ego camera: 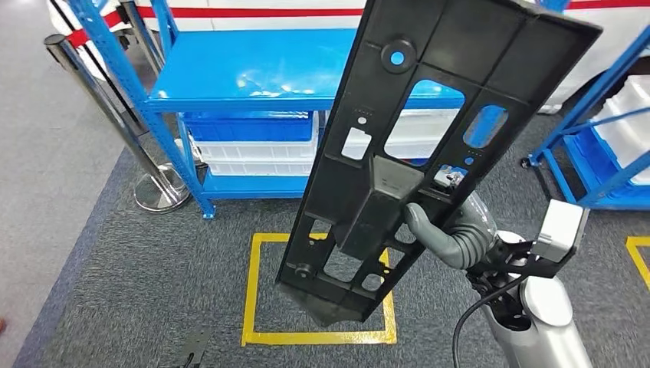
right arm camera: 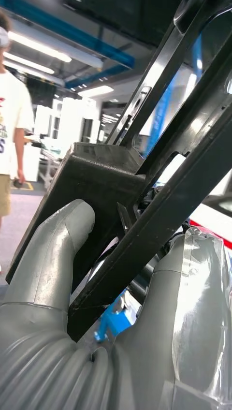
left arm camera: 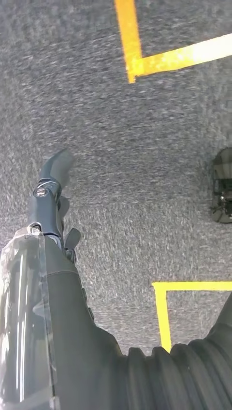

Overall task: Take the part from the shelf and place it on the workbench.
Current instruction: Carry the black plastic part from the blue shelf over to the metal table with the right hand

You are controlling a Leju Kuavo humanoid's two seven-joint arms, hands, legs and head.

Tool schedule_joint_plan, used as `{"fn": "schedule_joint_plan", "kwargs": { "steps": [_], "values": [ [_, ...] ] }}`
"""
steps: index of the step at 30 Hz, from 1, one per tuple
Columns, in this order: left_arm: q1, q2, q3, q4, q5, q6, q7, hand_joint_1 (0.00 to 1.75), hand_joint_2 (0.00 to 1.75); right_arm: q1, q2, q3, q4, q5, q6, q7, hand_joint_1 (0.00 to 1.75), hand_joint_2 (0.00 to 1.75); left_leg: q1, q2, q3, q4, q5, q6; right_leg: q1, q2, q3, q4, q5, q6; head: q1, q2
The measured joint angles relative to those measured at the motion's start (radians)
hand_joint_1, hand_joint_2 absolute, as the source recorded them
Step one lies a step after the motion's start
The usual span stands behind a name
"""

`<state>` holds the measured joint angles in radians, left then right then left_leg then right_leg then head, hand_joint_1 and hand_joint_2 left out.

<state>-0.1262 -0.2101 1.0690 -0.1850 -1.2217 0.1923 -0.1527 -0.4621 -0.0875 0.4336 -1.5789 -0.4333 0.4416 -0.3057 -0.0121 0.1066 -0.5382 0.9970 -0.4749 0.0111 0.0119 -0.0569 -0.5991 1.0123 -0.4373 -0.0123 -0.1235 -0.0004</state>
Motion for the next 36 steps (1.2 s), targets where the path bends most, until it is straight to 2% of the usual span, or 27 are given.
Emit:
{"fn": "schedule_joint_plan", "kwargs": {
  "steps": [1, 3, 5, 6, 7, 8, 9, 11, 13, 14, 15, 16, 17, 18, 20, 21, 22, 23, 24, 25, 27, 28, 29, 31, 33, 35, 36],
  "values": [
    [-0.001, 0.0, 0.0, 0.0, 0.0, 0.0, 0.0, 0.0, 1.75, 0.0, -0.001, 0.0, 0.0, 0.0, 0.0, 0.001, 1.75, 1.75, 0.0, -0.002, -0.001, 0.004, -0.007, -0.004, -0.004, 0.01, 0.0, -0.005, 0.004, -0.004, 0.0, 0.0],
    [-0.001, -0.001, 0.0, 0.0, 0.0, 0.001, 0.0, 0.0, 1.75, -0.001, 0.0, -0.001, 0.0, -0.001, 0.001, 0.002, 1.75, 1.75, 0.004, -0.042, -0.024, 0.061, -0.05, -0.014, -0.014, 0.029, 0.0, -0.014, 0.013, -0.015, -0.001, 0.0],
    [0.001, -0.001, 0.0, 0.0, 0.001, 0.002, -0.001, 0.0, 1.75, -0.001, 0.002, 0.0, 0.0, -0.001, 0.002, 0.002, 1.75, 1.75, 0.012, -0.089, -0.079, 0.193, -0.117, -0.023, -0.018, 0.048, -0.005, -0.015, 0.019, -0.019, -0.001, 0.0],
    [0.003, -0.001, 0.0, 0.0, 0.001, 0.002, -0.001, 0.0, 1.75, 0.0, 0.002, 0.0, 0.0, -0.002, 0.002, 0.002, 1.75, 1.75, 0.016, -0.097, -0.108, 0.258, -0.14, -0.027, -0.018, 0.061, -0.008, -0.014, 0.022, -0.019, -0.001, 0.0],
    [0.005, -0.001, 0.0, 0.0, 0.001, 0.002, -0.001, 0.0, 1.75, 0.0, 0.002, 0.0, 0.0, -0.003, 0.003, 0.003, 1.75, 1.75, 0.019, -0.099, -0.124, 0.294, -0.146, -0.03, -0.019, 0.073, -0.011, -0.013, 0.024, -0.018, -0.001, 0.0],
    [0.006, -0.001, 0.0, 0.0, 0.001, 0.002, -0.001, 0.0, 1.75, 0.0, 0.002, 0.0, 0.0, -0.005, 0.004, 0.004, 1.75, 1.75, 0.023, -0.1, -0.123, 0.293, -0.132, -0.033, -0.02, 0.087, -0.013, -0.011, 0.026, -0.016, -0.001, 0.0],
    [0.006, 0.0, 0.0, 0.0, 0.001, 0.002, -0.001, 0.0, 1.75, 0.0, 0.002, 0.0, 0.0, -0.008, 0.005, 0.005, 1.75, 1.75, 0.026, -0.103, -0.102, 0.249, -0.1, -0.035, -0.022, 0.1, -0.014, -0.008, 0.028, -0.013, -0.001, 0.0],
    [0.005, 0.0, 0.0, 0.0, 0.001, 0.001, -0.001, 0.0, 1.75, -0.002, 0.002, 0.0, 0.0, -0.012, 0.006, 0.006, 1.75, 1.75, 0.036, -0.14, -0.035, 0.109, -0.032, -0.04, -0.025, 0.124, -0.02, 0.001, 0.029, -0.004, -0.001, 0.0],
    [0.005, 0.0, 0.0, 0.0, 0.001, 0.001, 0.0, 0.0, 1.75, -0.005, 0.002, 0.0, 0.0, -0.015, 0.007, 0.007, 1.75, 1.75, 0.041, -0.177, 0.001, 0.028, -0.013, -0.038, -0.025, 0.148, -0.034, 0.01, 0.035, 0.012, -0.001, 0.0],
    [0.005, 0.0, 0.0, 0.0, 0.002, 0.001, 0.0, 0.0, 1.75, -0.005, 0.002, -0.001, 0.0, -0.015, 0.007, 0.008, 1.75, 1.75, 0.039, -0.18, 0.001, 0.022, -0.017, -0.033, -0.026, 0.159, -0.042, 0.01, 0.04, 0.021, -0.001, 0.0],
    [0.005, 0.0, 0.0, 0.0, 0.003, 0.001, -0.001, 0.0, 1.75, -0.005, 0.0, -0.002, 0.0, -0.014, 0.008, 0.008, 1.75, 1.75, 0.038, -0.17, 0.0, 0.019, -0.015, -0.026, -0.027, 0.17, -0.047, 0.008, 0.047, 0.03, -0.001, 0.0],
    [0.005, 0.0, 0.0, 0.0, 0.003, 0.001, -0.001, 0.0, 1.75, -0.004, -0.003, -0.005, 0.0, -0.013, 0.008, 0.007, 1.75, 1.75, 0.039, -0.159, -0.003, 0.018, -0.01, -0.018, -0.028, 0.167, -0.051, 0.008, 0.048, 0.038, -0.001, 0.0],
    [0.005, 0.0, 0.0, 0.0, 0.004, 0.001, -0.002, 0.0, 1.75, -0.004, -0.006, -0.008, 0.0, -0.011, 0.009, 0.005, 1.75, 1.75, 0.039, -0.148, -0.004, 0.015, -0.004, -0.009, -0.027, 0.151, -0.058, 0.017, 0.04, 0.043, 0.0, 0.0],
    [0.004, 0.0, 0.001, 0.0, 0.004, 0.0, -0.003, 0.0, 1.75, -0.005, -0.01, -0.012, 0.0, -0.008, 0.009, 0.003, 1.75, 1.75, 0.039, -0.136, -0.007, 0.012, 0.001, -0.001, -0.026, 0.126, -0.072, 0.047, 0.018, 0.047, 0.0, 0.0],
    [0.006, 0.0, 0.001, 0.0, 0.004, 0.0, -0.004, 0.0, 1.75, -0.003, -0.016, -0.021, 0.0, 0.002, 0.008, -0.002, 1.75, 1.75, 0.033, -0.11, -0.014, 0.011, 0.007, 0.009, -0.025, 0.076, -0.124, 0.169, -0.055, 0.053, 0.0, 0.0],
    [0.008, 0.0, 0.001, 0.0, 0.004, 0.001, -0.005, 0.0, 1.75, 0.002, -0.02, -0.025, -0.002, 0.01, 0.007, -0.008, 1.75, 1.75, 0.03, -0.096, -0.017, 0.011, 0.008, 0.011, -0.025, 0.067, -0.152, 0.238, -0.088, 0.054, 0.0, 0.0],
    [0.009, 0.0, 0.001, 0.0, 0.005, 0.001, -0.006, 0.0, 1.75, 0.01, -0.024, -0.031, -0.007, 0.019, 0.004, -0.015, 1.75, 1.75, 0.028, -0.083, -0.021, 0.012, 0.009, 0.012, -0.025, 0.064, -0.168, 0.284, -0.105, 0.055, 0.0, 0.0],
    [0.01, 0.0, 0.001, 0.0, 0.006, 0.002, -0.007, 0.0, 1.75, 0.02, -0.029, -0.037, -0.014, 0.03, 0.001, -0.023, 1.75, 1.75, 0.026, -0.07, -0.023, 0.013, 0.01, 0.013, -0.025, 0.062, -0.164, 0.293, -0.103, 0.054, 0.0, 0.0],
    [0.009, 0.0, 0.001, 0.0, 0.007, 0.002, -0.008, 0.0, 1.75, 0.03, -0.035, -0.044, -0.024, 0.043, -0.003, -0.032, 1.75, 1.75, 0.024, -0.058, -0.024, 0.014, 0.01, 0.013, -0.025, 0.058, -0.138, 0.259, -0.084, 0.051, 0.0, 0.0],
    [0.009, 0.0, 0.001, 0.0, 0.008, 0.002, -0.01, 0.0, 1.75, 0.04, -0.041, -0.053, -0.037, 0.058, -0.009, -0.042, 1.75, 1.75, 0.022, -0.048, -0.024, 0.015, 0.01, 0.013, -0.022, 0.045, -0.094, 0.192, -0.056, 0.045, 0.0, 0.0],
    [0.01, 0.0, 0.001, 0.0, 0.01, 0.001, -0.014, 0.0, 1.75, 0.058, -0.05, -0.075, -0.07, 0.102, -0.028, -0.062, 1.75, 1.75, 0.016, -0.029, -0.024, 0.016, 0.008, 0.009, -0.01, 0.003, -0.015, 0.058, -0.021, 0.027, 0.0, 0.0],
    [0.011, 0.0, 0.001, 0.0, 0.012, 0.0, -0.016, 0.0, 1.75, 0.072, -0.052, -0.088, -0.091, 0.13, -0.04, -0.073, 1.75, 1.75, 0.013, -0.021, -0.023, 0.016, 0.008, 0.006, -0.004, -0.011, 0.004, 0.022, -0.016, 0.019, 0.0, 0.0],
    [0.012, 0.0, 0.001, 0.0, 0.014, 0.0, -0.018, 0.0, 1.75, 0.093, -0.055, -0.102, -0.114, 0.161, -0.052, -0.084, 1.75, 1.75, 0.011, -0.012, -0.022, 0.016, 0.007, 0.001, 0.001, -0.015, 0.008, 0.009, -0.018, 0.013, 0.0, 0.0],
    [0.014, 0.0, 0.002, 0.0, 0.017, 0.0, -0.021, 0.0, 1.75, 0.148, -0.062, -0.13, -0.161, 0.219, -0.07, -0.105, 1.75, 1.75, 0.011, 0.001, -0.02, 0.015, 0.003, -0.008, -0.001, 0.004, 0.006, 0.003, -0.012, 0.003, 0.0, 0.0],
    [0.016, 0.001, 0.002, 0.0, 0.019, -0.001, -0.023, 0.0, 1.75, 0.198, -0.067, -0.156, -0.202, 0.261, -0.078, -0.124, 1.75, 1.75, 0.012, -0.029, -0.03, 0.047, -0.028, -0.018, -0.01, 0.023, 0.007, -0.007, -0.004, -0.009, 0.0, 0.0],
    [0.021, 0.002, 0.003, 0.0, 0.02, -0.001, -0.025, 0.0, 1.75, 0.236, -0.069, -0.177, -0.233, 0.287, -0.084, -0.138, 1.75, 1.75, 0.015, -0.079, -0.073, 0.158, -0.097, -0.024, -0.014, 0.045, 0.005, -0.01, 0.002, -0.019, -0.001, 0.0],
    [0.025, 0.003, 0.003, 0.0, 0.021, -0.001, -0.025, 0.0, 1.75, 0.252, -0.07, -0.186, -0.244, 0.296, -0.086, -0.143, 1.75, 1.75, 0.016, -0.092, -0.102, 0.227, -0.13, -0.026, -0.014, 0.058, 0.003, -0.01, 0.003, -0.021, -0.001, 0.0]
  ]
}}
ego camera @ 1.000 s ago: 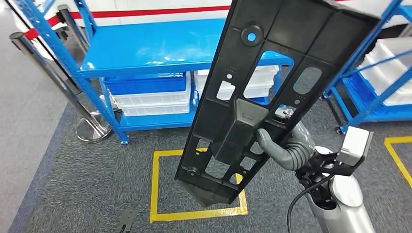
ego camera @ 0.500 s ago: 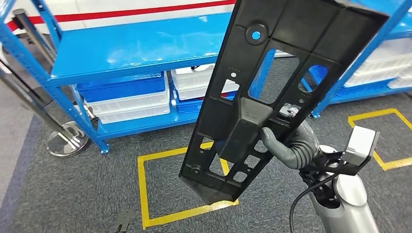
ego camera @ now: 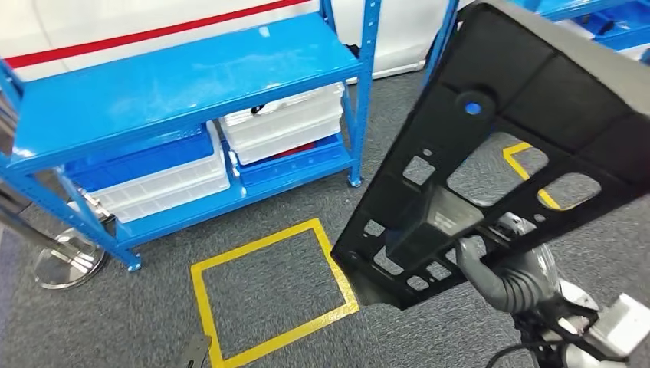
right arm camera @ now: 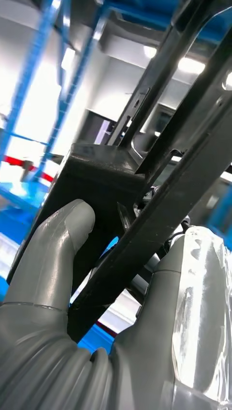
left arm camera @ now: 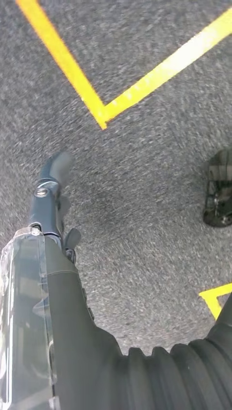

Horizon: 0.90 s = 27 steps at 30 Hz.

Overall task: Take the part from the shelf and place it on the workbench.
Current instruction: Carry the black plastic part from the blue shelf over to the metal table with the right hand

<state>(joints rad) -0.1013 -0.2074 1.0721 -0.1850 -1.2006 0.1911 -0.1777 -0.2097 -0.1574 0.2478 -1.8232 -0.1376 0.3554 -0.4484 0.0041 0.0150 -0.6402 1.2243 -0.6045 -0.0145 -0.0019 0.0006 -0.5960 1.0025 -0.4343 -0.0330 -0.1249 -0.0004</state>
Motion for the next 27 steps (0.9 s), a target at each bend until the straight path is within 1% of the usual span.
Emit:
{"fn": "schedule_joint_plan", "kwargs": {
  "steps": [1, 2, 3, 4, 5, 6, 7, 8, 9, 10, 11, 12, 13, 14, 15, 16, 17, 18, 19, 20, 21, 22, 23, 24, 25, 26, 27],
  "values": [
    [0.003, 0.001, 0.0, 0.0, 0.001, 0.0, 0.0, 0.0, 1.75, 0.017, 0.0, -0.008, -0.01, 0.007, -0.002, -0.004, 1.75, 1.75, 0.0, -0.005, -0.022, 0.054, -0.019, -0.001, 0.0, 0.013, -0.001, 0.001, 0.001, -0.001, 0.0, 0.0],
    [0.006, 0.001, 0.001, 0.0, 0.001, 0.0, 0.0, 0.0, 1.75, 0.033, 0.0, -0.016, -0.019, 0.014, -0.002, -0.006, 1.75, 1.75, 0.001, -0.007, -0.029, 0.073, -0.017, -0.002, 0.0, 0.028, -0.002, 0.002, 0.001, -0.001, 0.0, 0.0],
    [0.007, 0.002, 0.001, 0.0, 0.001, 0.0, 0.0, 0.0, 1.75, 0.048, 0.0, -0.025, -0.029, 0.02, -0.002, -0.009, 1.75, 1.75, 0.002, -0.01, -0.016, 0.05, 0.006, -0.002, -0.001, 0.042, -0.002, 0.005, 0.001, 0.0, 0.0, 0.0],
    [0.007, 0.002, 0.001, 0.0, 0.001, 0.0, 0.0, 0.0, 1.75, 0.061, 0.0, -0.035, -0.038, 0.026, -0.001, -0.011, 1.75, 1.75, 0.004, -0.018, 0.013, -0.008, 0.043, -0.002, -0.001, 0.057, -0.002, 0.008, 0.001, 0.001, 0.0, 0.0],
    [0.008, 0.002, 0.001, 0.0, 0.0, 0.0, 0.0, 0.0, 1.75, 0.072, 0.0, -0.045, -0.048, 0.031, 0.002, -0.013, 1.75, 1.75, 0.007, -0.04, 0.047, -0.08, 0.077, 0.0, -0.002, 0.071, -0.003, 0.012, 0.0, 0.003, 0.0, 0.0],
    [0.008, 0.003, 0.001, 0.0, -0.001, 0.0, 0.0, 0.0, 1.75, 0.081, 0.0, -0.055, -0.057, 0.035, 0.006, -0.015, 1.75, 1.75, 0.01, -0.067, 0.077, -0.144, 0.1, 0.002, -0.002, 0.083, -0.006, 0.018, -0.001, 0.007, 0.0, 0.0],
    [0.008, 0.003, 0.001, 0.0, -0.002, 0.0, 0.001, 0.0, 1.75, 0.089, 0.0, -0.064, -0.065, 0.038, 0.011, -0.017, 1.75, 1.75, 0.012, -0.088, 0.095, -0.184, 0.11, 0.004, -0.002, 0.095, -0.011, 0.022, -0.001, 0.013, 0.0, 0.0],
    [0.009, 0.004, 0.001, 0.0, -0.002, -0.001, 0.001, 0.0, 1.75, 0.099, 0.0, -0.073, -0.072, 0.042, 0.014, -0.018, 1.75, 1.75, 0.013, -0.102, 0.102, -0.201, 0.109, 0.006, -0.004, 0.107, -0.017, 0.025, 0.001, 0.02, 0.0, 0.0],
    [0.009, 0.004, 0.001, 0.0, -0.002, -0.001, 0.002, 0.0, 1.75, 0.109, -0.001, -0.08, -0.079, 0.046, 0.017, -0.02, 1.75, 1.75, 0.012, -0.099, 0.104, -0.205, 0.108, 0.009, -0.005, 0.119, -0.023, 0.025, 0.005, 0.028, 0.0, 0.0],
    [0.008, 0.003, 0.001, 0.0, -0.002, -0.001, 0.002, 0.0, 1.75, 0.119, -0.002, -0.086, -0.086, 0.05, 0.018, -0.02, 1.75, 1.75, 0.013, -0.086, 0.105, -0.209, 0.111, 0.015, -0.006, 0.131, -0.027, 0.023, 0.009, 0.036, 0.0, 0.0],
    [0.008, 0.003, 0.002, 0.0, -0.002, -0.002, 0.002, 0.0, 1.75, 0.129, -0.003, -0.092, -0.092, 0.054, 0.018, -0.022, 1.75, 1.75, 0.015, -0.073, 0.106, -0.215, 0.115, 0.022, -0.006, 0.127, -0.031, 0.027, 0.006, 0.041, 0.001, 0.0],
    [0.007, 0.002, 0.002, 0.0, -0.002, -0.002, 0.003, 0.0, 1.75, 0.137, -0.005, -0.097, -0.099, 0.059, 0.018, -0.024, 1.75, 1.75, 0.017, -0.06, 0.108, -0.221, 0.12, 0.029, -0.004, 0.108, -0.04, 0.044, -0.007, 0.046, 0.001, 0.0],
    [0.007, 0.002, 0.002, 0.0, -0.002, -0.003, 0.002, 0.0, 1.75, 0.143, -0.006, -0.1, -0.104, 0.064, 0.017, -0.027, 1.75, 1.75, 0.019, -0.045, 0.109, -0.226, 0.123, 0.034, -0.002, 0.079, -0.058, 0.082, -0.031, 0.05, 0.001, 0.0],
    [0.008, 0.002, 0.002, 0.0, -0.001, -0.005, 0.002, 0.0, 1.75, 0.149, -0.007, -0.103, -0.108, 0.069, 0.016, -0.031, 1.75, 1.75, 0.017, -0.032, 0.109, -0.228, 0.124, 0.037, -0.003, 0.045, -0.085, 0.14, -0.065, 0.055, 0.002, 0.0],
    [0.009, 0.003, 0.002, 0.0, 0.001, -0.006, 0.002, 0.0, 1.75, 0.157, -0.007, -0.105, -0.111, 0.074, 0.015, -0.035, 1.75, 1.75, 0.016, -0.017, 0.108, -0.228, 0.124, 0.038, -0.006, 0.023, -0.117, 0.208, -0.097, 0.059, 0.002, 0.0],
    [0.011, 0.003, 0.002, 0.0, 0.002, -0.007, 0.002, 0.0, 1.75, 0.166, -0.007, -0.106, -0.113, 0.079, 0.015, -0.038, 1.75, 1.75, 0.015, -0.002, 0.108, -0.227, 0.123, 0.039, -0.009, 0.011, -0.143, 0.266, -0.119, 0.064, 0.002, 0.0],
    [0.011, 0.003, 0.003, 0.0, 0.004, -0.007, 0.002, 0.0, 1.75, 0.176, -0.007, -0.107, -0.115, 0.082, 0.015, -0.041, 1.75, 1.75, 0.014, 0.013, 0.108, -0.227, 0.122, 0.038, -0.013, 0.006, -0.156, 0.295, -0.123, 0.067, 0.002, 0.0],
    [0.011, 0.003, 0.003, 0.0, 0.005, -0.007, 0.001, 0.0, 1.75, 0.185, -0.007, -0.109, -0.116, 0.087, 0.015, -0.044, 1.75, 1.75, 0.014, 0.026, 0.108, -0.227, 0.121, 0.037, -0.017, 0.002, -0.147, 0.284, -0.109, 0.07, 0.002, 0.0],
    [0.01, 0.003, 0.003, 0.0, 0.005, -0.007, -0.001, 0.0, 1.75, 0.191, -0.007, -0.111, -0.119, 0.091, 0.015, -0.047, 1.75, 1.75, 0.014, 0.039, 0.11, -0.227, 0.119, 0.034, -0.019, -0.005, -0.117, 0.231, -0.08, 0.071, 0.002, 0.0],
    [0.01, 0.003, 0.003, 0.0, 0.005, -0.007, -0.002, 0.0, 1.75, 0.195, -0.007, -0.113, -0.122, 0.094, 0.015, -0.05, 1.75, 1.75, 0.014, 0.049, 0.113, -0.227, 0.117, 0.03, -0.02, -0.022, -0.074, 0.156, -0.049, 0.069, 0.002, 0.0],
    [0.009, 0.003, 0.003, 0.0, 0.005, -0.007, -0.004, 0.0, 1.75, 0.199, -0.007, -0.115, -0.125, 0.098, 0.015, -0.054, 1.75, 1.75, 0.012, 0.059, 0.117, -0.227, 0.113, 0.026, -0.017, -0.044, -0.036, 0.089, -0.028, 0.065, 0.002, 0.0],
    [0.009, 0.004, 0.003, 0.0, 0.005, -0.007, -0.005, 0.0, 1.75, 0.202, -0.007, -0.116, -0.129, 0.101, 0.015, -0.057, 1.75, 1.75, 0.01, 0.067, 0.12, -0.227, 0.111, 0.02, -0.012, -0.059, -0.01, 0.041, -0.016, 0.059, 0.002, 0.0],
    [0.008, 0.004, 0.003, 0.0, 0.005, -0.007, -0.005, 0.0, 1.75, 0.207, -0.007, -0.117, -0.132, 0.104, 0.015, -0.062, 1.75, 1.75, 0.008, 0.074, 0.123, -0.227, 0.108, 0.015, -0.007, -0.067, 0.001, 0.018, -0.015, 0.052, 0.001, 0.0],
    [0.008, 0.004, 0.004, 0.0, 0.005, -0.007, -0.005, 0.0, 1.75, 0.214, -0.007, -0.118, -0.134, 0.106, 0.015, -0.066, 1.75, 1.75, 0.007, 0.082, 0.125, -0.228, 0.106, 0.009, -0.002, -0.063, 0.0, 0.017, -0.018, 0.045, 0.001, 0.0],
    [0.008, 0.004, 0.004, 0.0, 0.005, -0.007, -0.006, 0.0, 1.75, 0.221, -0.007, -0.119, -0.137, 0.108, 0.015, -0.071, 1.75, 1.75, 0.007, 0.09, 0.128, -0.229, 0.104, 0.003, -0.001, -0.051, -0.001, 0.016, -0.017, 0.039, 0.001, 0.0],
    [0.008, 0.004, 0.004, 0.0, 0.005, -0.007, -0.006, 0.0, 1.75, 0.229, -0.007, -0.12, -0.141, 0.11, 0.015, -0.077, 1.75, 1.75, 0.009, 0.088, 0.129, -0.227, 0.099, -0.004, -0.002, -0.042, -0.001, 0.013, -0.016, 0.033, 0.001, 0.0],
    [0.008, 0.004, 0.004, 0.0, 0.005, -0.007, -0.006, 0.0, 1.75, 0.235, -0.007, -0.121, -0.144, 0.112, 0.015, -0.082, 1.75, 1.75, 0.011, 0.072, 0.125, -0.212, 0.086, -0.008, -0.004, -0.032, 0.0, 0.009, -0.014, 0.026, 0.001, 0.0]
  ]
}}
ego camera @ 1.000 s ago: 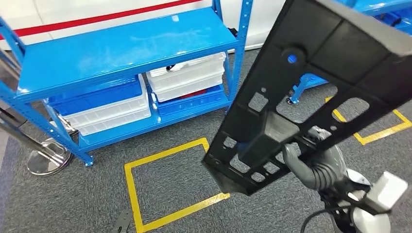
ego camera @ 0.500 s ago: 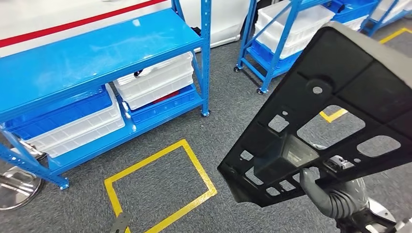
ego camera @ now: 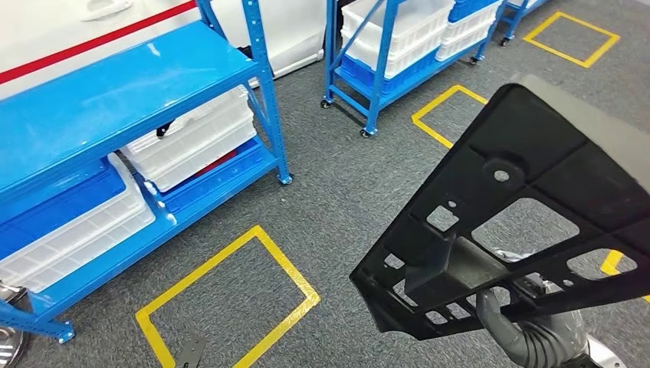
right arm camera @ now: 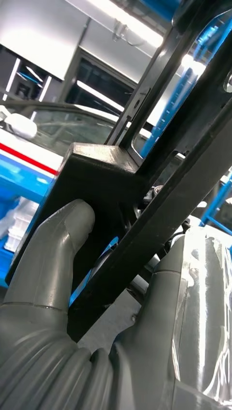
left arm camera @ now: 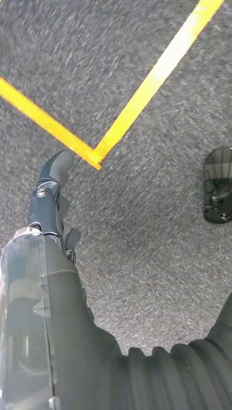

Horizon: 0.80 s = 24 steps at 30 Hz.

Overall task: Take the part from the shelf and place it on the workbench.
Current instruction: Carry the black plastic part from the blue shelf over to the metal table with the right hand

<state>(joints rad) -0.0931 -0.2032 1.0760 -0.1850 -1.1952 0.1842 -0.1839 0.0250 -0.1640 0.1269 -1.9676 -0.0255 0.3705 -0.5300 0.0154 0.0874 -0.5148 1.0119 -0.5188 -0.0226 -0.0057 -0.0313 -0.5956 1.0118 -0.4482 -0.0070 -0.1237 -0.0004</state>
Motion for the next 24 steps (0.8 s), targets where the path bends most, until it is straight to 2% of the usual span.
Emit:
{"fn": "schedule_joint_plan", "kwargs": {
  "steps": [1, 2, 3, 4, 5, 6, 7, 8, 9, 10, 11, 12, 14, 15, 16, 18, 19, 20, 21, 22, 23, 24],
  "values": [
    [0.0, 0.0, 0.0, 0.0, 0.0, 0.0, -0.001, 0.0, 1.75, 0.004, 0.0, 0.0, -0.004, 0.002, 0.0, -0.005, 1.75, 1.75, 0.002, -0.023, -0.014, 0.035, -0.024, -0.003, -0.003, 0.01, 0.001, -0.004, 0.002, -0.007, 0.0, 0.0],
    [0.002, 0.001, 0.001, 0.0, 0.0, 0.0, -0.001, 0.0, 1.75, 0.008, 0.0, -0.001, -0.007, 0.004, -0.001, -0.01, 1.75, 1.75, 0.003, -0.051, -0.039, 0.092, -0.058, -0.004, -0.005, 0.02, 0.002, -0.005, 0.004, -0.013, -0.001, 0.0],
    [0.003, 0.001, 0.001, 0.0, 0.0, 0.0, -0.002, 0.0, 1.75, 0.011, 0.0, -0.002, -0.009, 0.006, -0.001, -0.013, 1.75, 1.75, 0.003, -0.07, -0.071, 0.164, -0.093, -0.004, -0.004, 0.031, 0.002, -0.005, 0.004, -0.017, -0.001, 0.0],
    [0.005, 0.001, 0.002, 0.0, 0.0, 0.0, -0.002, 0.0, 1.75, 0.017, 0.0, -0.004, -0.01, 0.007, -0.001, -0.017, 1.75, 1.75, 0.003, -0.078, -0.105, 0.233, -0.119, -0.004, -0.002, 0.043, 0.002, -0.005, 0.004, -0.019, -0.001, 0.0],
    [0.007, 0.001, 0.002, 0.0, 0.0, -0.001, -0.002, 0.0, 1.75, 0.023, 0.0, -0.007, -0.01, 0.007, -0.001, -0.02, 1.75, 1.75, 0.003, -0.081, -0.128, 0.278, -0.128, -0.003, 0.0, 0.057, 0.002, -0.004, 0.003, -0.02, -0.001, 0.0],
    [0.007, 0.002, 0.002, 0.0, -0.001, -0.001, -0.002, 0.0, 1.75, 0.028, 0.0, -0.011, -0.01, 0.008, -0.001, -0.023, 1.75, 1.75, 0.003, -0.083, -0.136, 0.284, -0.114, -0.002, 0.001, 0.071, 0.003, -0.003, 0.003, -0.02, -0.001, 0.0],
    [0.008, 0.002, 0.002, 0.0, -0.001, -0.002, -0.002, 0.0, 1.75, 0.032, 0.0, -0.015, -0.01, 0.008, -0.001, -0.025, 1.75, 1.75, 0.003, -0.087, -0.124, 0.248, -0.081, 0.001, 0.002, 0.086, 0.004, 0.0, 0.002, -0.02, -0.001, 0.0],
    [0.007, 0.002, 0.002, 0.0, -0.001, -0.002, -0.002, 0.0, 1.75, 0.035, 0.0, -0.02, -0.011, 0.008, -0.001, -0.027, 1.75, 1.75, 0.003, -0.099, -0.098, 0.181, -0.036, 0.004, 0.002, 0.101, 0.005, 0.003, 0.001, -0.019, -0.001, 0.0],
    [0.007, 0.003, 0.002, 0.0, -0.002, -0.002, -0.002, 0.0, 1.75, 0.037, 0.0, -0.023, -0.013, 0.008, -0.001, -0.028, 1.75, 1.75, 0.003, -0.12, -0.07, 0.113, -0.002, 0.008, 0.003, 0.114, 0.005, 0.007, -0.001, -0.016, -0.001, 0.0],
    [0.007, 0.003, 0.002, 0.0, -0.002, -0.003, -0.002, 0.0, 1.75, 0.039, 0.0, -0.026, -0.015, 0.008, 0.0, -0.029, 1.75, 1.75, 0.004, -0.139, -0.047, 0.055, 0.019, 0.011, 0.003, 0.127, 0.002, 0.012, -0.003, -0.013, -0.001, 0.0],
    [0.007, 0.004, 0.002, 0.0, -0.002, -0.003, -0.002, 0.0, 1.75, 0.041, 0.0, -0.028, -0.017, 0.008, 0.0, -0.03, 1.75, 1.75, 0.004, -0.152, -0.033, 0.022, 0.026, 0.013, 0.003, 0.138, -0.002, 0.015, -0.003, -0.008, -0.001, 0.0],
    [0.006, 0.004, 0.002, 0.0, -0.002, -0.004, -0.002, 0.0, 1.75, 0.044, 0.0, -0.031, -0.018, 0.008, 0.0, -0.031, 1.75, 1.75, 0.004, -0.155, -0.028, 0.012, 0.022, 0.016, 0.002, 0.149, -0.006, 0.016, -0.002, -0.002, -0.001, 0.0],
    [0.004, 0.004, 0.002, 0.0, -0.004, -0.005, -0.002, 0.0, 1.75, 0.054, 0.0, -0.039, -0.02, 0.008, 0.001, -0.035, 1.75, 1.75, 0.003, -0.136, -0.025, 0.004, 0.026, 0.026, -0.002, 0.16, -0.013, 0.017, 0.001, 0.011, -0.001, 0.0],
    [0.003, 0.004, 0.002, 0.0, -0.005, -0.005, -0.002, 0.0, 1.75, 0.058, -0.001, -0.043, -0.021, 0.008, 0.001, -0.037, 1.75, 1.75, 0.004, -0.125, -0.024, -0.001, 0.03, 0.033, -0.002, 0.146, -0.018, 0.025, -0.005, 0.016, 0.0, 0.0],
    [0.003, 0.004, 0.003, 0.0, -0.006, -0.005, -0.002, 0.0, 1.75, 0.06, -0.001, -0.046, -0.023, 0.008, 0.001, -0.039, 1.75, 1.75, 0.005, -0.113, -0.022, -0.006, 0.034, 0.04, -0.001, 0.121, -0.03, 0.05, -0.022, 0.021, 0.0, 0.0],
    [0.004, 0.004, 0.003, 0.0, -0.008, -0.005, -0.002, 0.0, 1.75, 0.062, -0.002, -0.05, -0.025, 0.009, 0.002, -0.042, 1.75, 1.75, 0.003, -0.089, -0.02, -0.011, 0.036, 0.047, -0.001, 0.062, -0.081, 0.157, -0.081, 0.029, 0.0, 0.0],
    [0.005, 0.004, 0.003, 0.0, -0.008, -0.005, -0.002, 0.0, 1.75, 0.063, -0.002, -0.05, -0.025, 0.009, 0.002, -0.042, 1.75, 1.75, 0.002, -0.076, -0.021, -0.011, 0.035, 0.048, -0.004, 0.048, -0.113, 0.22, -0.109, 0.032, 0.0, 0.0],
    [0.006, 0.005, 0.003, 0.0, -0.008, -0.005, -0.002, 0.0, 1.75, 0.066, -0.002, -0.05, -0.025, 0.009, 0.002, -0.042, 1.75, 1.75, 0.0, -0.062, -0.021, -0.011, 0.034, 0.048, -0.007, 0.042, -0.136, 0.266, -0.122, 0.035, 0.0, 0.0],
    [0.006, 0.005, 0.003, 0.0, -0.008, -0.005, -0.002, 0.0, 1.75, 0.068, -0.002, -0.05, -0.025, 0.009, 0.003, -0.043, 1.75, 1.75, 0.0, -0.049, -0.02, -0.01, 0.032, 0.047, -0.009, 0.038, -0.143, 0.279, -0.118, 0.037, 0.0, 0.0],
    [0.006, 0.005, 0.003, 0.0, -0.008, -0.005, -0.002, 0.0, 1.75, 0.07, -0.002, -0.051, -0.025, 0.009, 0.003, -0.043, 1.75, 1.75, -0.001, -0.037, -0.018, -0.01, 0.03, 0.046, -0.011, 0.033, -0.128, 0.252, -0.095, 0.038, 0.0, 0.0],
    [0.005, 0.005, 0.003, 0.0, -0.008, -0.005, -0.002, 0.0, 1.75, 0.071, -0.002, -0.053, -0.025, 0.009, 0.004, -0.044, 1.75, 1.75, -0.001, -0.025, -0.015, -0.01, 0.026, 0.043, -0.012, 0.022, -0.096, 0.193, -0.061, 0.038, 0.0, 0.0],
    [0.004, 0.005, 0.003, 0.0, -0.008, -0.005, -0.002, 0.0, 1.75, 0.072, -0.002, -0.055, -0.025, 0.009, 0.005, -0.045, 1.75, 1.75, -0.002, -0.015, -0.01, -0.009, 0.023, 0.039, -0.01, 0.001, -0.057, 0.122, -0.035, 0.036, 0.0, 0.0]
  ]
}}
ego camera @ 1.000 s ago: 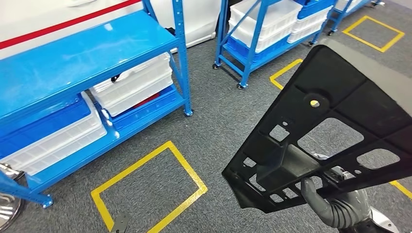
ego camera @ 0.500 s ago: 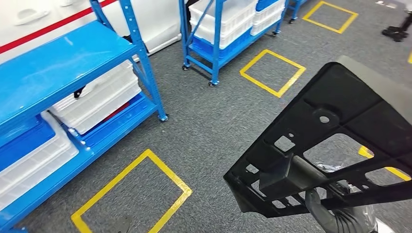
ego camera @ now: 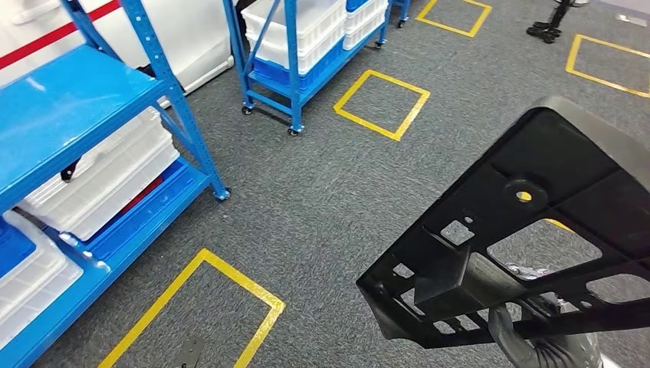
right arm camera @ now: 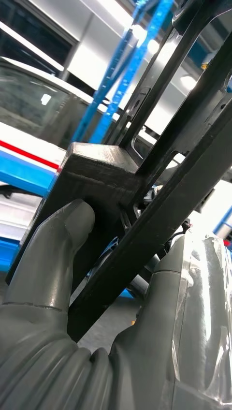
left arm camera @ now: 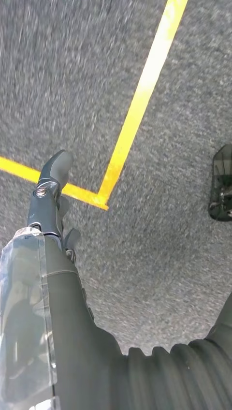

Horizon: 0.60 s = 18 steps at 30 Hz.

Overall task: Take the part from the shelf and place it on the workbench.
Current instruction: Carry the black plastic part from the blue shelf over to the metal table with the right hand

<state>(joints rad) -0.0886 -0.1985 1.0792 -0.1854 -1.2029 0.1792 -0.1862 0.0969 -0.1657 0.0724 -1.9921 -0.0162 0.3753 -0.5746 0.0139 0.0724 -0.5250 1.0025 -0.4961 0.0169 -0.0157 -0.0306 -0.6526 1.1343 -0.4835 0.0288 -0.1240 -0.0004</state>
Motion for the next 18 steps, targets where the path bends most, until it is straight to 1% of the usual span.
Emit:
{"fn": "schedule_joint_plan", "kwargs": {
  "steps": [1, 2, 3, 4, 5, 6, 7, 8, 9, 10, 11, 12, 13, 14, 15, 16, 17, 18],
  "values": [
    [-0.001, 0.0, 0.0, 0.0, 0.0, 0.0, -0.001, 0.0, 1.75, 0.001, 0.0, -0.002, 0.0, 0.0, 0.001, -0.001, 1.75, 1.75, -0.002, 0.009, 0.004, 0.001, -0.004, -0.005, 0.004, -0.017, 0.032, -0.059, 0.019, -0.005, 0.0, 0.0],
    [-0.001, 0.0, 0.0, 0.0, 0.0, 0.0, -0.001, 0.0, 1.75, 0.001, 0.0, -0.004, 0.0, 0.0, 0.001, -0.002, 1.75, 1.75, -0.004, 0.017, 0.007, 0.001, -0.007, -0.01, 0.009, -0.028, 0.051, -0.096, 0.026, -0.01, 0.0, 0.0],
    [-0.002, 0.0, 0.0, 0.0, 0.001, 0.0, -0.002, 0.0, 1.75, 0.002, 0.0, -0.006, -0.001, 0.0, 0.001, -0.002, 1.75, 1.75, -0.006, 0.026, 0.01, 0.0, -0.009, -0.015, 0.014, -0.032, 0.056, -0.109, 0.024, -0.016, 0.0, 0.0],
    [-0.002, 0.0, 0.0, 0.0, 0.001, 0.0, -0.002, 0.0, 1.75, 0.003, 0.0, -0.009, -0.001, 0.0, 0.001, -0.003, 1.75, 1.75, -0.006, 0.034, 0.012, -0.001, -0.011, -0.02, 0.017, -0.02, 0.053, -0.11, 0.025, -0.022, 0.0, 0.0],
    [-0.003, 0.0, 0.0, 0.0, 0.001, -0.001, -0.003, 0.0, 1.75, 0.005, 0.0, -0.011, -0.001, 0.001, 0.001, -0.003, 1.75, 1.75, -0.004, 0.036, 0.014, -0.002, -0.014, -0.026, 0.015, -0.009, 0.054, -0.112, 0.027, -0.028, 0.0, 0.0],
    [-0.004, 0.0, 0.0, 0.0, 0.001, -0.001, -0.003, 0.0, 1.75, 0.006, 0.0, -0.013, -0.002, 0.001, 0.001, -0.003, 1.75, 1.75, -0.002, 0.026, 0.014, 0.004, -0.022, -0.031, 0.013, 0.001, 0.055, -0.116, 0.029, -0.035, 0.0, 0.0],
    [-0.004, -0.001, 0.0, 0.0, 0.001, -0.001, -0.003, 0.0, 1.75, 0.006, 0.0, -0.014, -0.003, 0.001, 0.001, -0.004, 1.75, 1.75, -0.001, 0.006, 0.006, 0.026, -0.039, -0.035, 0.011, 0.011, 0.056, -0.121, 0.031, -0.042, 0.0, 0.0],
    [-0.004, -0.001, 0.0, 0.0, 0.001, -0.001, -0.003, 0.0, 1.75, 0.005, 0.0, -0.015, -0.004, 0.001, 0.002, -0.004, 1.75, 1.75, 0.001, -0.021, -0.012, 0.07, -0.066, -0.037, 0.009, 0.021, 0.058, -0.125, 0.033, -0.049, 0.0, 0.0],
    [-0.003, -0.001, 0.0, 0.0, 0.001, -0.002, -0.003, 0.0, 1.75, 0.003, 0.0, -0.015, -0.003, 0.001, 0.003, -0.004, 1.75, 1.75, 0.001, -0.045, -0.041, 0.132, -0.097, -0.037, 0.01, 0.031, 0.058, -0.125, 0.034, -0.053, 0.0, 0.0],
    [-0.001, -0.001, 0.0, 0.0, 0.001, -0.002, -0.002, 0.0, 1.75, 0.001, 0.0, -0.015, -0.002, 0.001, 0.004, -0.003, 1.75, 1.75, 0.001, -0.059, -0.076, 0.204, -0.128, -0.037, 0.012, 0.042, 0.058, -0.125, 0.034, -0.056, 0.0, 0.0],
    [0.001, -0.001, 0.0, 0.0, 0.001, -0.003, -0.002, 0.0, 1.75, 0.0, 0.0, -0.015, 0.0, 0.001, 0.005, -0.001, 1.75, 1.75, 0.0, -0.064, -0.107, 0.263, -0.146, -0.037, 0.013, 0.055, 0.058, -0.124, 0.034, -0.058, 0.0, 0.0],
    [0.002, -0.001, 0.0, 0.0, 0.0, -0.003, -0.001, 0.0, 1.75, -0.002, 0.0, -0.015, 0.003, 0.001, 0.007, 0.0, 1.75, 1.75, 0.0, -0.066, -0.125, 0.292, -0.144, -0.036, 0.014, 0.069, 0.059, -0.123, 0.034, -0.058, 0.0, 0.0],
    [0.002, -0.001, 0.0, 0.0, 0.0, -0.004, -0.001, 0.0, 1.75, -0.004, 0.0, -0.015, 0.006, 0.001, 0.008, 0.002, 1.75, 1.75, 0.0, -0.069, -0.126, 0.281, -0.122, -0.034, 0.015, 0.084, 0.059, -0.122, 0.033, -0.058, 0.0, 0.0],
    [0.002, -0.001, 0.0, 0.0, 0.0, -0.004, -0.001, 0.0, 1.75, -0.007, 0.0, -0.016, 0.008, 0.0, 0.009, 0.004, 1.75, 1.75, 0.0, -0.076, -0.109, 0.232, -0.083, -0.032, 0.015, 0.099, 0.06, -0.119, 0.032, -0.057, 0.0, 0.0],
    [0.002, 0.0, 0.0, 0.0, 0.0, -0.004, -0.001, 0.0, 1.75, -0.01, 0.0, -0.017, 0.01, -0.001, 0.01, 0.005, 1.75, 1.75, 0.0, -0.095, -0.082, 0.162, -0.042, -0.028, 0.014, 0.112, 0.06, -0.116, 0.031, -0.055, 0.0, 0.0],
    [0.002, 0.0, 0.0, 0.0, 0.0, -0.004, -0.001, 0.0, 1.75, -0.013, 0.0, -0.018, 0.012, -0.002, 0.01, 0.007, 1.75, 1.75, 0.002, -0.123, -0.058, 0.097, -0.012, -0.025, 0.015, 0.125, 0.057, -0.111, 0.029, -0.052, 0.0, 0.0],
    [0.002, 0.001, 0.0, 0.0, -0.001, -0.005, -0.001, 0.0, 1.75, -0.015, 0.0, -0.02, 0.014, -0.004, 0.01, 0.009, 1.75, 1.75, 0.004, -0.145, -0.04, 0.052, 0.004, -0.023, 0.013, 0.137, 0.053, -0.107, 0.029, -0.048, 0.0, 0.0],
    [0.002, 0.002, 0.0, 0.0, -0.002, -0.006, -0.001, 0.0, 1.75, -0.017, 0.0, -0.022, 0.016, -0.007, 0.01, 0.011, 1.75, 1.75, 0.003, -0.161, -0.031, 0.029, 0.008, -0.02, 0.011, 0.149, 0.047, -0.105, 0.03, -0.041, 0.0, 0.0]
  ]
}}
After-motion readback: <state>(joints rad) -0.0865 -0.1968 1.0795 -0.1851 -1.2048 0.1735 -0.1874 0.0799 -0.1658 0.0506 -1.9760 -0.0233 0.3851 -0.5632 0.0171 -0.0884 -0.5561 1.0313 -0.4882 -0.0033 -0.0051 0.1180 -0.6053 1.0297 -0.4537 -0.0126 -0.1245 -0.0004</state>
